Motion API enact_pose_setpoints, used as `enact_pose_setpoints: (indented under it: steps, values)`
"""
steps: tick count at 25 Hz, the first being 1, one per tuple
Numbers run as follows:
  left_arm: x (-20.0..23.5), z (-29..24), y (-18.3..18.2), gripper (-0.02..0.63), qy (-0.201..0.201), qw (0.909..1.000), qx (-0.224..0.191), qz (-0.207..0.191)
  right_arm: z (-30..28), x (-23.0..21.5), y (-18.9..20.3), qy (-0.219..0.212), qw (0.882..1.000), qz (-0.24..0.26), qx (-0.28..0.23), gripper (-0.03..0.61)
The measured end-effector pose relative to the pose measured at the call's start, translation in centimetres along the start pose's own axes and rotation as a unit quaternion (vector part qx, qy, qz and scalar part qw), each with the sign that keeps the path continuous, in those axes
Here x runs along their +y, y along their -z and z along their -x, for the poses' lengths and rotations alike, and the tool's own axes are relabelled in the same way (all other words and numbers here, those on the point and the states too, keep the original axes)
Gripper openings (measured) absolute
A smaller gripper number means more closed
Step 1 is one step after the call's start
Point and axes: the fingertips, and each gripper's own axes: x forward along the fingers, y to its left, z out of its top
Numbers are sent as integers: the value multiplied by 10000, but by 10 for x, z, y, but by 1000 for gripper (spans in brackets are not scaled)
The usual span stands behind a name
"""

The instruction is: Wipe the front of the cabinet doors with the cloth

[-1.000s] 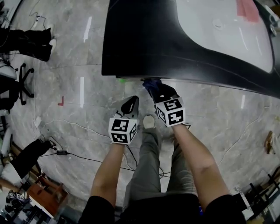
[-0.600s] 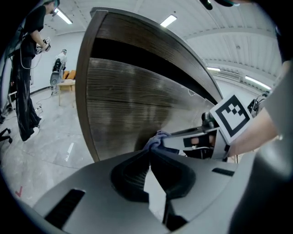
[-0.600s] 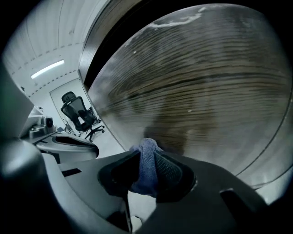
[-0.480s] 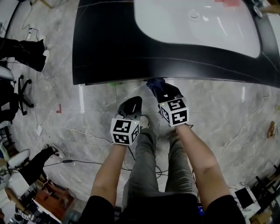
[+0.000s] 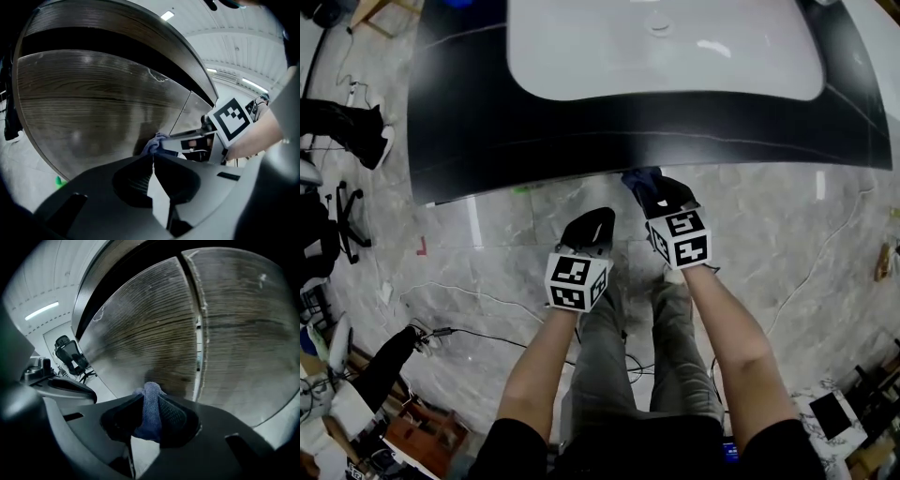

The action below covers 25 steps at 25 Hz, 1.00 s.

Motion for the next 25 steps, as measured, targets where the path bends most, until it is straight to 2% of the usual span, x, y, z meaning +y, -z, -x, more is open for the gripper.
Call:
enact_pose_setpoints:
  steps: [11,20,25]
  values:
    - [-44,-27,-6,17,165,9997,134,-142,26,-29,1,25,9999,-49,-109,106]
    - [-70,-19,-9,17,162,9997,138,-156,62,-10,3,-164,9988,-397,-244,106]
    - [-85,-4,-15,17,79,9999,-16,-96,93,5,-1,-331,9976,-468,-379,106]
